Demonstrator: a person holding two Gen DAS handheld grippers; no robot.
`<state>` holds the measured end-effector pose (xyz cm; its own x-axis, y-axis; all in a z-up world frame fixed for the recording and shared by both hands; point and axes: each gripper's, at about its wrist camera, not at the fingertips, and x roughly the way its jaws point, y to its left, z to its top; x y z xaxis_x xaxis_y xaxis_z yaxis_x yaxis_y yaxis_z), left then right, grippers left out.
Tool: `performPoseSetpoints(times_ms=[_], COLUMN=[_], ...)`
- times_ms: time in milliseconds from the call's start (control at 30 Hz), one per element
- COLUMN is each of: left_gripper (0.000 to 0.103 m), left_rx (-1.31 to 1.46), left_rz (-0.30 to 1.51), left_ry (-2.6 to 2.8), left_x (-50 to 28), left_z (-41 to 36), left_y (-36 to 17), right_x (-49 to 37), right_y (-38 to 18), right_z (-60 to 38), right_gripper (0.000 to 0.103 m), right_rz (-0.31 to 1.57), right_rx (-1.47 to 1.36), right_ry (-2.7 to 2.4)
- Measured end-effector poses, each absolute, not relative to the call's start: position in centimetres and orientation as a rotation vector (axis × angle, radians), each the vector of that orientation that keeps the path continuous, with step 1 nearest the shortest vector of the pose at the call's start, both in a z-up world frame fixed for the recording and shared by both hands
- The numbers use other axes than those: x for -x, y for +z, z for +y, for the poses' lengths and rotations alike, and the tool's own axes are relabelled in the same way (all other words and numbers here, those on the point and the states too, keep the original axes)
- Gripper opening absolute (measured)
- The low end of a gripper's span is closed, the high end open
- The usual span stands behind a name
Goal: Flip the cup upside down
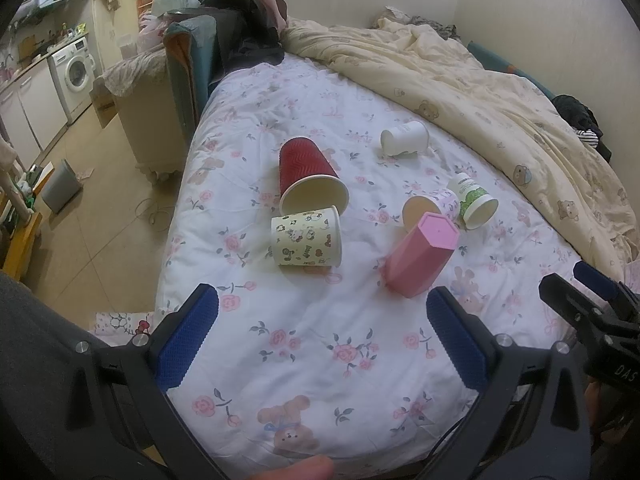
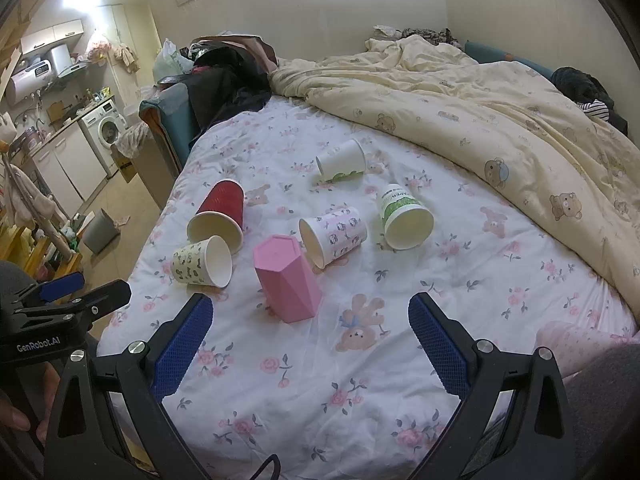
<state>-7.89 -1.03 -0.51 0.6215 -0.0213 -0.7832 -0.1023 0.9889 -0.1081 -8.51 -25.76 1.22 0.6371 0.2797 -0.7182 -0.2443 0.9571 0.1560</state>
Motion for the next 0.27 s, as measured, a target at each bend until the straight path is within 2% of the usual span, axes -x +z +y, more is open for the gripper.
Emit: performPoseSetpoints(times_ms=[267], left_gripper=[0.103], left_rx=[0.139], left_rz=[0.903], left_ry=[0.049], left_x=[7.99], left_z=[-1.11], left_y=[-0.75], right_x=[8.45], right_y=[0.88], right_z=[-25.69], right_gripper=[0.101], right_rz=[0.835], right_rx=[-0.04], right_ry=[0.296])
